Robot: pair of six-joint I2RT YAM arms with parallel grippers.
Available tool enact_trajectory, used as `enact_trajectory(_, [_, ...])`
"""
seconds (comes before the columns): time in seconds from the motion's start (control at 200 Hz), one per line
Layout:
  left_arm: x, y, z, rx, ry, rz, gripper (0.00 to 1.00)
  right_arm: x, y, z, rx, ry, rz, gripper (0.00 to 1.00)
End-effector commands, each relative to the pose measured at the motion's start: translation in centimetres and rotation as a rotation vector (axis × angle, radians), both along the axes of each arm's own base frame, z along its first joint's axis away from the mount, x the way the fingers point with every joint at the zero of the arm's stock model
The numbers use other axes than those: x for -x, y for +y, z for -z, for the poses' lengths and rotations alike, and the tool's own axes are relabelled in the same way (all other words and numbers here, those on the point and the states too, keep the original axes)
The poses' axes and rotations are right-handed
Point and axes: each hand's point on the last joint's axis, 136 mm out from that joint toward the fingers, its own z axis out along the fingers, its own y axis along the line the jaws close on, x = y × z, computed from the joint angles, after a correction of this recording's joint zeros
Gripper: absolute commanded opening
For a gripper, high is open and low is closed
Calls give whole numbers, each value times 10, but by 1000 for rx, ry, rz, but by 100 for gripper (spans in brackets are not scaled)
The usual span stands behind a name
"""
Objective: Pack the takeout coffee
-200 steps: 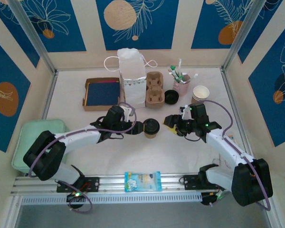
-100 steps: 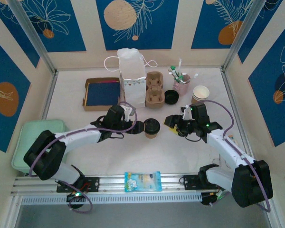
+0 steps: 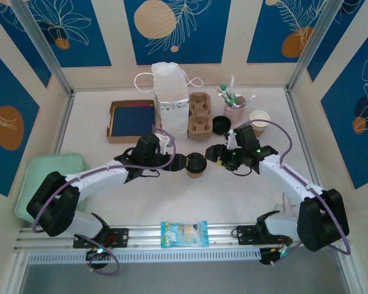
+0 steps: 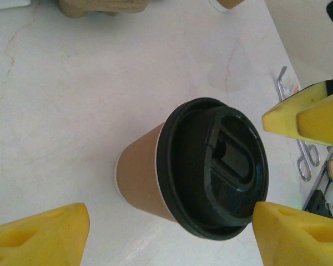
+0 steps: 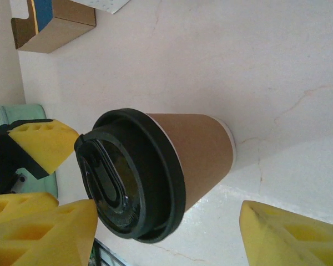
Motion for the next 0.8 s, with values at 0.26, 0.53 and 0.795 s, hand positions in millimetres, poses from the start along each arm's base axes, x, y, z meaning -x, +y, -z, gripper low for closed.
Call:
enact_trajectory(0.26, [-4,-22,-4,-15,-17,52,78,-6,13,5,81,6,-55,68])
enact_trajectory(0.53, [-4,-23,9,-39,1,55,74,-8,15,10,86,20,-55,68])
enact_trajectory(0.795, [1,-18,29,-68,31,54,68,-3,15,30,101,71,-45,67])
